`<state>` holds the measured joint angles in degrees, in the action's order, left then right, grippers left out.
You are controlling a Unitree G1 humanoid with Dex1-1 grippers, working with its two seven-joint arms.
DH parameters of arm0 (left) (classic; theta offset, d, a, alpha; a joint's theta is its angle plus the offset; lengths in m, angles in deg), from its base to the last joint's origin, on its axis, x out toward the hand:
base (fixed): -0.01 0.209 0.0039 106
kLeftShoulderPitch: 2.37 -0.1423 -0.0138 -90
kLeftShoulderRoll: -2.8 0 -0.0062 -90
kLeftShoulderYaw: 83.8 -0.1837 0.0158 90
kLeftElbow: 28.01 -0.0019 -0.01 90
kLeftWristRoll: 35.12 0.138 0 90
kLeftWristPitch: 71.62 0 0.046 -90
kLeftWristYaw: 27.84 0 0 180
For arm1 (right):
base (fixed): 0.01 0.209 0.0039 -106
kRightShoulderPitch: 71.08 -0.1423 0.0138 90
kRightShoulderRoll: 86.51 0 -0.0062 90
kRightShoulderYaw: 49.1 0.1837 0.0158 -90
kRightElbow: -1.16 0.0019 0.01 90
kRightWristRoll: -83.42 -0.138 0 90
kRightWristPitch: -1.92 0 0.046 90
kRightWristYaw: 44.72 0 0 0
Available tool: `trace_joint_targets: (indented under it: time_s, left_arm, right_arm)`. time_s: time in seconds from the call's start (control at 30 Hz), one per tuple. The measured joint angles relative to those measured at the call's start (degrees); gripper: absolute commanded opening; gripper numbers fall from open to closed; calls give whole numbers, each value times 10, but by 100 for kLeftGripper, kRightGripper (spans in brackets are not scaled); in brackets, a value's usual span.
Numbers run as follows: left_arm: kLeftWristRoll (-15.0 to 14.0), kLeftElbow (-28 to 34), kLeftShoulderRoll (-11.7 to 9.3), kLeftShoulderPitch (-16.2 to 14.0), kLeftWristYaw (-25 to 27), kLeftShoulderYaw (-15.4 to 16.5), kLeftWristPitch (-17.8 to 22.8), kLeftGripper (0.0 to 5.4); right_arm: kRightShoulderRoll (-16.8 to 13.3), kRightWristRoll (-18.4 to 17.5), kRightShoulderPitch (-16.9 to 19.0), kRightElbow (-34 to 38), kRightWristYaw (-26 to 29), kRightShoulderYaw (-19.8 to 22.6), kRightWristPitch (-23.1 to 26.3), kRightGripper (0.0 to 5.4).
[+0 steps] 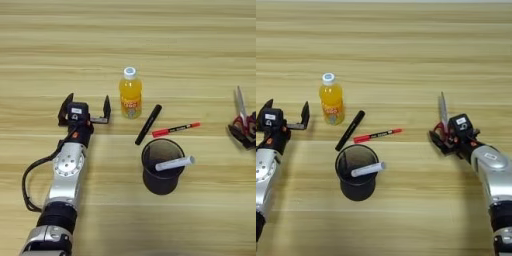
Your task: Move the objects on the table
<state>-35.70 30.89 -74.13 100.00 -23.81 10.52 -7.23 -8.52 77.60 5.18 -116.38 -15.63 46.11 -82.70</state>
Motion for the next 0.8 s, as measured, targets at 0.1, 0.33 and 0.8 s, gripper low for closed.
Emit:
trace_joint_targets:
  time_s: [0.1, 0.33, 0.8]
  left_arm:
    - [0, 0, 0, 0, 0, 0, 0, 540]
    - [0, 0, 0, 0, 0, 0, 0, 540]
    - [0, 0, 0, 0, 0, 0, 0, 540]
  right_arm:
    - [-2, 1, -5, -10, 0, 0, -9, 391]
    - [-3, 15, -6, -41, 1, -4, -22, 391]
    - [-7, 23, -5, -55, 18, -10, -33, 483]
